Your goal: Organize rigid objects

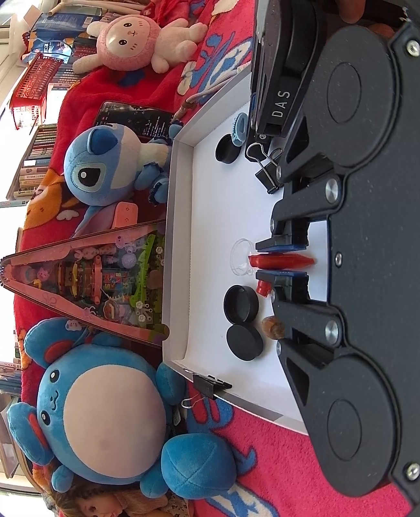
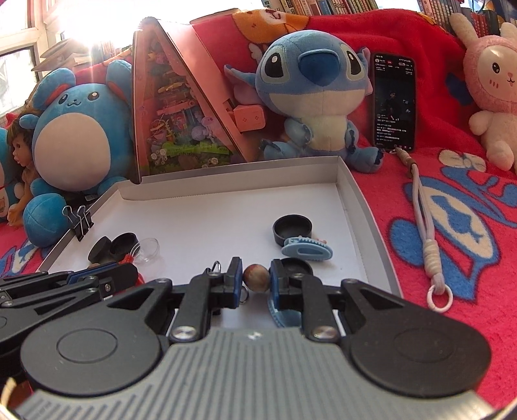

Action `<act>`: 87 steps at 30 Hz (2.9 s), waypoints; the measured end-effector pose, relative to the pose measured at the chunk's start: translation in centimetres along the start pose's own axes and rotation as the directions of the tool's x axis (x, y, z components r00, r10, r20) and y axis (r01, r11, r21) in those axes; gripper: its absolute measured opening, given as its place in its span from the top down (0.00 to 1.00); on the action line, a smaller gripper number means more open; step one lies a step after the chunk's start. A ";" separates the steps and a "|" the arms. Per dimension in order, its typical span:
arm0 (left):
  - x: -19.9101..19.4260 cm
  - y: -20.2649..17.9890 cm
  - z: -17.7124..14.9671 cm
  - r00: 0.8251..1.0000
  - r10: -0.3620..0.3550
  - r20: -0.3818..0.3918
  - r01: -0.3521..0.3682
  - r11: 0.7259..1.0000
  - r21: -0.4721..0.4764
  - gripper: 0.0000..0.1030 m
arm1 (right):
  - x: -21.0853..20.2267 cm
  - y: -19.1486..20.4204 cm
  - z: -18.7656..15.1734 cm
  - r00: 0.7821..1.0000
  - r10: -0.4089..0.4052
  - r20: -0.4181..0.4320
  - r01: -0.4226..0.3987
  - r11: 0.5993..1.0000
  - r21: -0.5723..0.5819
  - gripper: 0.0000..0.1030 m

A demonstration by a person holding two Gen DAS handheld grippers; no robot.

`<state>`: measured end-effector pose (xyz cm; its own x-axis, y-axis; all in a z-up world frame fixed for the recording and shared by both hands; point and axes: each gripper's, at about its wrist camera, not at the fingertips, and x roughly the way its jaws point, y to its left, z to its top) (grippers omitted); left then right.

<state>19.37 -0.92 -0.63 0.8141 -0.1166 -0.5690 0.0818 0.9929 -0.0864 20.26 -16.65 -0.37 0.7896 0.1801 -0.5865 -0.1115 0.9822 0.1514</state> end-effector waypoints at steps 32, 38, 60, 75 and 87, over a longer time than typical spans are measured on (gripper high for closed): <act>-3.5 0.2 0.7 0.997 0.063 0.036 -0.063 0.998 0.014 0.23 | -3.4 -0.9 -0.1 0.997 -0.012 0.075 0.011 1.000 0.015 0.20; -4.9 0.2 0.7 0.997 0.056 0.043 -0.057 0.998 0.014 0.20 | -4.9 -1.0 0.0 0.995 -0.009 0.096 0.010 1.000 -0.004 0.17; -9.3 0.7 -1.3 0.997 0.064 0.049 -0.063 0.998 -0.012 0.15 | -9.1 -1.5 -1.9 0.991 -0.007 0.132 0.012 0.999 -0.036 0.11; -9.7 1.0 -6.7 0.992 0.130 0.001 -0.130 0.992 0.006 0.14 | -9.6 -1.5 -7.1 0.997 -0.038 0.062 0.044 0.995 -0.091 0.07; -7.4 1.6 -6.9 0.986 0.162 -0.039 -0.162 0.987 0.010 0.06 | -7.4 -0.8 -7.3 0.998 -0.066 -0.020 0.063 0.990 -0.122 0.00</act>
<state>9.51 1.39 -2.22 0.7935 0.0453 -0.6068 -0.0455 0.9989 0.0151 10.09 -18.42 -1.95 0.7829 0.1158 -0.6113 -0.1344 0.9908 0.0155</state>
